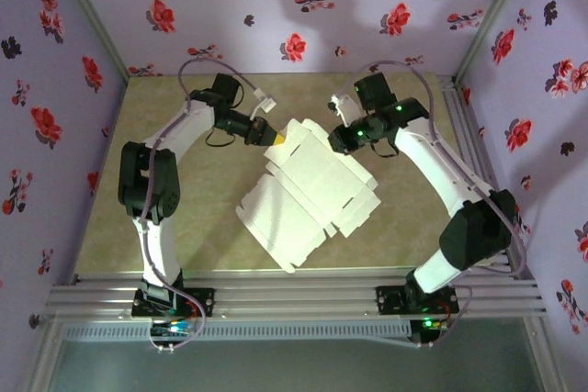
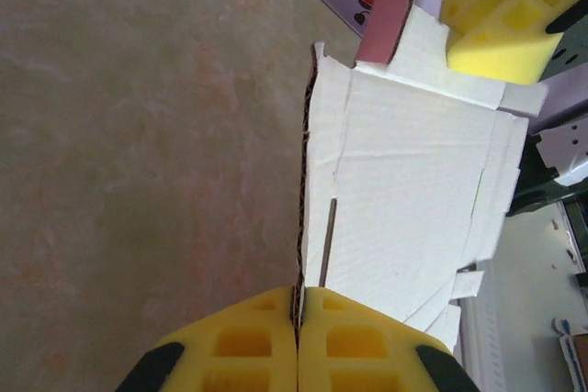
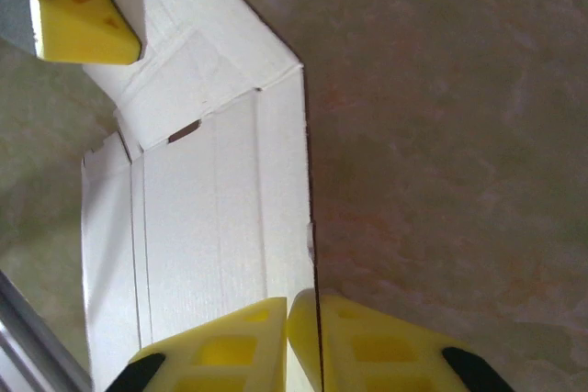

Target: Fold the paper box

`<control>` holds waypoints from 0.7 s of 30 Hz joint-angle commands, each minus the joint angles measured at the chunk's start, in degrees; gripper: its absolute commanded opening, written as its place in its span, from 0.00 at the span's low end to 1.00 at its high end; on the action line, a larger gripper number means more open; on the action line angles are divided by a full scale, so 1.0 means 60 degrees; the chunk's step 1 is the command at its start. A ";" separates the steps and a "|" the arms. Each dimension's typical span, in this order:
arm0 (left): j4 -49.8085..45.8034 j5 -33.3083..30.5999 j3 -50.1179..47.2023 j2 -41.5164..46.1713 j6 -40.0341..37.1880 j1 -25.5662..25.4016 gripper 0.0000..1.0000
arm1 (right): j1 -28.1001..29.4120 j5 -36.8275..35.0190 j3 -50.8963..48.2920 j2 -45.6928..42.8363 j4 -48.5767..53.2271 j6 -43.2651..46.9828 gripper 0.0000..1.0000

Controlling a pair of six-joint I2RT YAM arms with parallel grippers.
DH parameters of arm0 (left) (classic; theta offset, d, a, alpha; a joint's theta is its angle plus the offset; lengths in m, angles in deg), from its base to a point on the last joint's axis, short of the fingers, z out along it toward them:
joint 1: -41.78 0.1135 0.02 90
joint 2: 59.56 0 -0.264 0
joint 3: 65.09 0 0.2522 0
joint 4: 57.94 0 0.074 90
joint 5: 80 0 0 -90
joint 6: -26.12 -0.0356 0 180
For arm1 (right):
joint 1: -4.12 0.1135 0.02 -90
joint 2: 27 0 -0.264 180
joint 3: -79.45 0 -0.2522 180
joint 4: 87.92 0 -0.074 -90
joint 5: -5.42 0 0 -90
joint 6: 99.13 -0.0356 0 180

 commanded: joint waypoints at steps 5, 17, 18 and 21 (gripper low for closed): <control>0.0334 0.0017 0.0289 -0.0073 0.0380 -0.0152 0.04 | 0.0570 -0.0686 -0.0557 -0.0435 -0.0242 -0.0173 0.10; 0.0460 -0.0053 0.0074 0.0013 0.0380 -0.0321 0.04 | 0.1094 -0.1499 -0.1020 -0.0323 -0.0413 -0.0227 0.12; 0.0453 -0.0057 0.0079 0.0014 0.0373 -0.0313 0.04 | 0.1150 -0.1609 -0.1035 -0.0300 -0.0440 -0.0226 0.12; 0.0417 -0.0071 0.0070 0.0014 0.0337 -0.0325 0.04 | 0.1350 -0.2198 -0.1072 -0.0212 -0.0473 -0.0177 0.10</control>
